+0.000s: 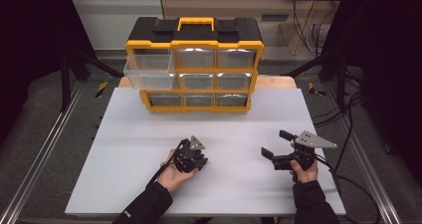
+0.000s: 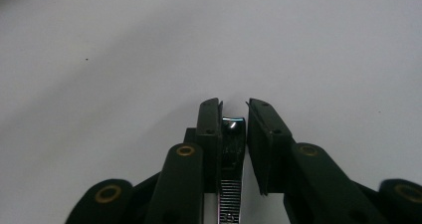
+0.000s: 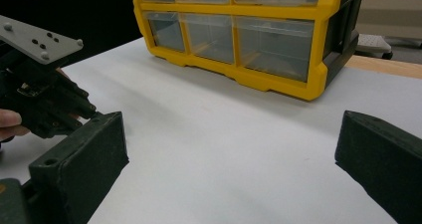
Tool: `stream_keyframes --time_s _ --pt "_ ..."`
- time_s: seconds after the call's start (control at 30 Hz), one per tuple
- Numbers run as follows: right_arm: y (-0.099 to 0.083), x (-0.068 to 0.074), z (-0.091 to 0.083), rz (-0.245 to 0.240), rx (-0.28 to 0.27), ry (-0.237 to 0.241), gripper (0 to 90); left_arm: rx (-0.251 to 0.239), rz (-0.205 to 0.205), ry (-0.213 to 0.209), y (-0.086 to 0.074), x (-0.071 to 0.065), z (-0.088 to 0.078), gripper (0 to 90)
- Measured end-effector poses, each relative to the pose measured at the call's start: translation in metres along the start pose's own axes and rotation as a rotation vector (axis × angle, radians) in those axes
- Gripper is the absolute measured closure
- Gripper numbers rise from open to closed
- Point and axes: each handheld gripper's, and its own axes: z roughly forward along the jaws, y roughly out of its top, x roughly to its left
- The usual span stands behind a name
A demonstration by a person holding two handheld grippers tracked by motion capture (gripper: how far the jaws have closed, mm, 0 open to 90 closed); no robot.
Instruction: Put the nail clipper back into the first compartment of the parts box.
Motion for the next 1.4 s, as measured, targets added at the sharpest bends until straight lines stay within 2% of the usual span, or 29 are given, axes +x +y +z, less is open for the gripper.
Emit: stream_keyframes --time_s 0.67,0.8,1.03,1.4 --pt "0.000 0.000 0.000 0.001 -0.002 0.001 0.5 0.004 -0.016 -0.004 0.002 0.002 -0.004 78.8" --pt "0.000 0.000 0.000 0.001 -0.002 0.005 0.5 -0.013 -0.019 0.004 0.003 0.002 -0.009 78.9" --pt "0.000 0.000 0.000 0.001 0.000 0.004 0.5 -0.031 -0.033 -0.004 0.006 0.006 -0.020 79.0" --pt "0.000 0.000 0.001 -0.001 0.005 0.004 0.5 -0.094 -0.055 -0.006 0.009 0.014 -0.042 79.0"
